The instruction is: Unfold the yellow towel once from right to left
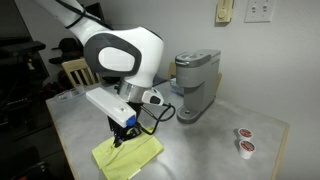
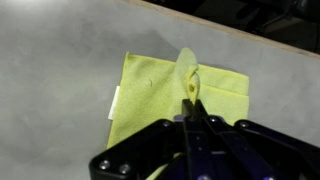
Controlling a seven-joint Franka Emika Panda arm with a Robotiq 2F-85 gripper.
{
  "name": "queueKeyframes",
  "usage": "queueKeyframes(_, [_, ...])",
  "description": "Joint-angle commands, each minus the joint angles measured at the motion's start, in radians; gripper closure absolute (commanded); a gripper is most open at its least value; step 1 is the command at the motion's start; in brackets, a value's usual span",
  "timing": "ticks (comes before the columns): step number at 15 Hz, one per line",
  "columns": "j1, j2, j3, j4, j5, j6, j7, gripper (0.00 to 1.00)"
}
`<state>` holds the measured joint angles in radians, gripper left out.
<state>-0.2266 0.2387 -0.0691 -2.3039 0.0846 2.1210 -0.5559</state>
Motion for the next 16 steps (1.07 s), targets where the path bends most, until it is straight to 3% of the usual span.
queueKeyframes(1, [0.006,-0.017,0.011,-0.016,0.016,-0.06,-0.074,0.99])
queueKeyframes(16, [0.049,-0.009,0.037,0.033,0.045,-0.141,-0.185,0.99])
